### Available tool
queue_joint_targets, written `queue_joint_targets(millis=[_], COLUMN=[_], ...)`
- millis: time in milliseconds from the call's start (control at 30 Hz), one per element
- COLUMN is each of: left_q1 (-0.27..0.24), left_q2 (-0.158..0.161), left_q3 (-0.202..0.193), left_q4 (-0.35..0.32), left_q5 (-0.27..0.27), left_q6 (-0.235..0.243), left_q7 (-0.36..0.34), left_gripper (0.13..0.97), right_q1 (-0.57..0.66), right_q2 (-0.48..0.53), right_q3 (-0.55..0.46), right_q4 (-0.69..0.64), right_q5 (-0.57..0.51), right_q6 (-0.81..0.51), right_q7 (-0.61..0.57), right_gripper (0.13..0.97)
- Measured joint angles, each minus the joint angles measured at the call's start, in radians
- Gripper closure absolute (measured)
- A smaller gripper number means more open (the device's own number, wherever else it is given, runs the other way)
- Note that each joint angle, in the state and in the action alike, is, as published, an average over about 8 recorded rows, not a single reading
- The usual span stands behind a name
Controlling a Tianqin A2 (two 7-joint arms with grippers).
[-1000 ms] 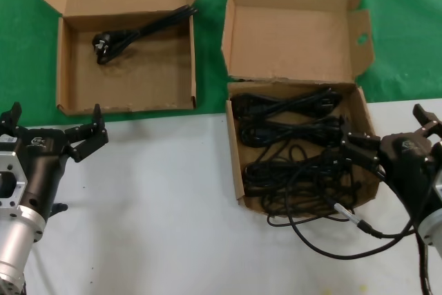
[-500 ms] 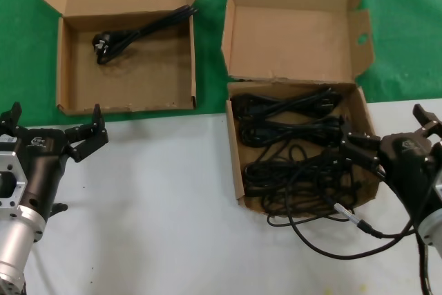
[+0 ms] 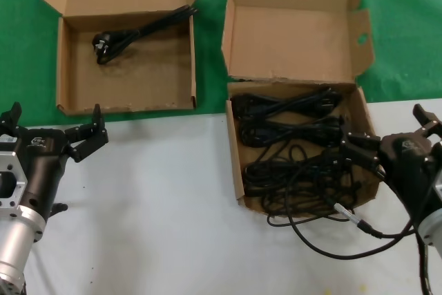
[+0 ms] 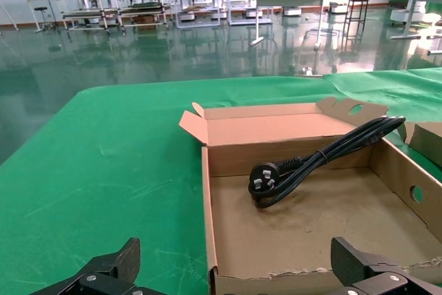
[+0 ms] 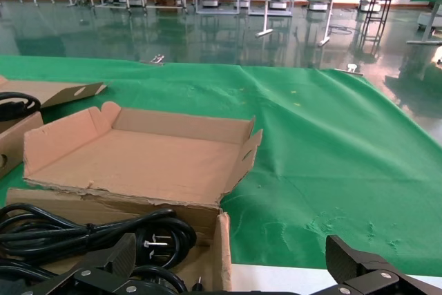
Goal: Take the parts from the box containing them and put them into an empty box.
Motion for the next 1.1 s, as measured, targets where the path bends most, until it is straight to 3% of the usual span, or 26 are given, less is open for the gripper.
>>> queue_joint_targets(millis=[1100], left_q1=[0.0], left_q2=[0.0], left_q3=[0.0], left_q4=[0.0], left_q5=[0.0], left_q6=[0.0], left_q7=[0.0], left_gripper=[0.132], right_q1=[0.0], right_q2=[0.0], right_q3=[0.0], right_q4=[0.0], right_q5=[0.0], right_q6=[0.0], right_q7=[0.0], right_gripper=[0.129])
